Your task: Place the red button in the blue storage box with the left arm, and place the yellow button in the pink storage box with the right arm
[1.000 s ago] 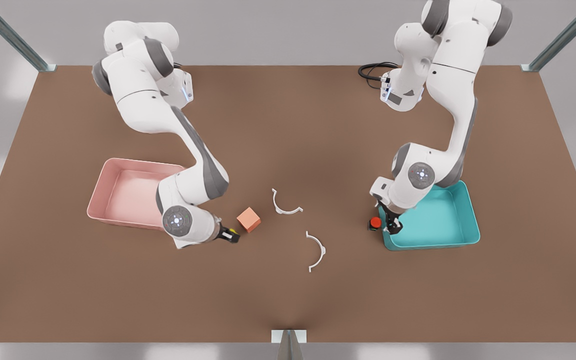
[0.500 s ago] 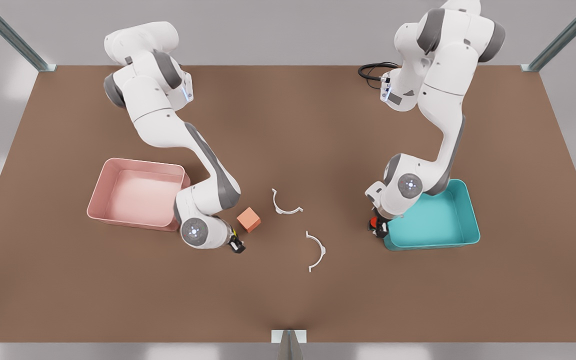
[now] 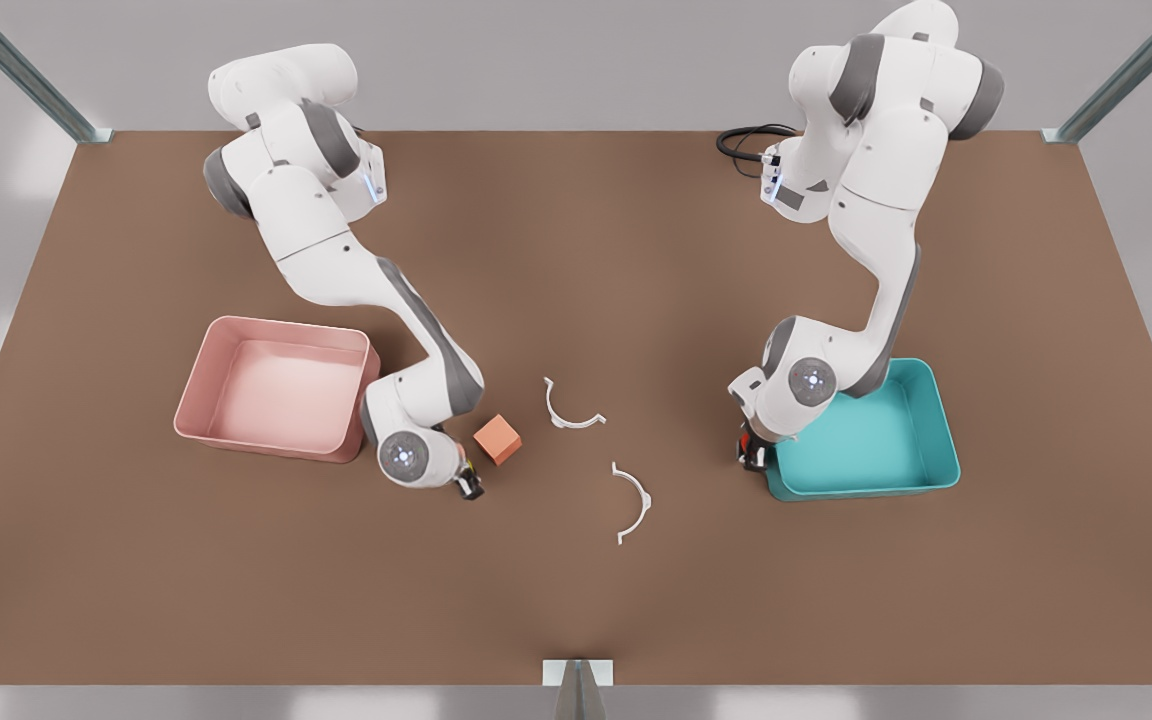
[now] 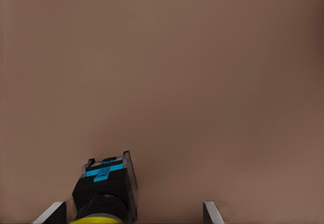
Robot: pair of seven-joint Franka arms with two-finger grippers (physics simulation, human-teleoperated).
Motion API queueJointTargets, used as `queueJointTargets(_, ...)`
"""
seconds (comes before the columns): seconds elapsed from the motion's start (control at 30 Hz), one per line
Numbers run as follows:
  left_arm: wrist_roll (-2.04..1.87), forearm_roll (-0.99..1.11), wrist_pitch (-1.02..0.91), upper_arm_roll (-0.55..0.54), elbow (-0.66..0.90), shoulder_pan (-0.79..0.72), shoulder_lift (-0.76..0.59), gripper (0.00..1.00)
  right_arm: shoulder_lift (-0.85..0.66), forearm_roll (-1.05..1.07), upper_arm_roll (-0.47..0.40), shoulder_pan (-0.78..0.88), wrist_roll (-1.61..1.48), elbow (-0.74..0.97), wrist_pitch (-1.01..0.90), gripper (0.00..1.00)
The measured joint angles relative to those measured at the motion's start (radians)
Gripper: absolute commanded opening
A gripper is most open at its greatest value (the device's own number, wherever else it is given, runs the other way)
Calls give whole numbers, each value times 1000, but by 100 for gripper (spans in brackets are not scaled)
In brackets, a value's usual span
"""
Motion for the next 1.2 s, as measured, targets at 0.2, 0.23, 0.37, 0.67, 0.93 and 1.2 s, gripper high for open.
queueJointTargets(0.2, 0, 1, 1, 0, 0, -8, 1, 64, -2, 1, 4, -3, 9, -22, 90, 59)
queueJointTargets(0.23, -1, 1, 1, 0, 0, -9, 1, 62, -3, 1, 3, -3, 8, -27, 97, 58)
queueJointTargets(0.37, -5, 1, 1, 0, 0, -14, 1, 58, -4, 0, -2, -4, -3, -39, 117, 57)
queueJointTargets(0.67, -14, 1, -1, 0, 3, -17, -3, 51, -40, 1, -3, -13, -36, -37, 126, 46)
queueJointTargets(0.93, -25, 2, -83, -6, 10, -16, -140, 51, -248, 1, -3, -111, -126, -162, 84, 46)
queueJointTargets(1.2, -4, 0, -250, -1, 67, 106, -235, 48, -446, -16, -18, -349, -360, -316, -28, 46)
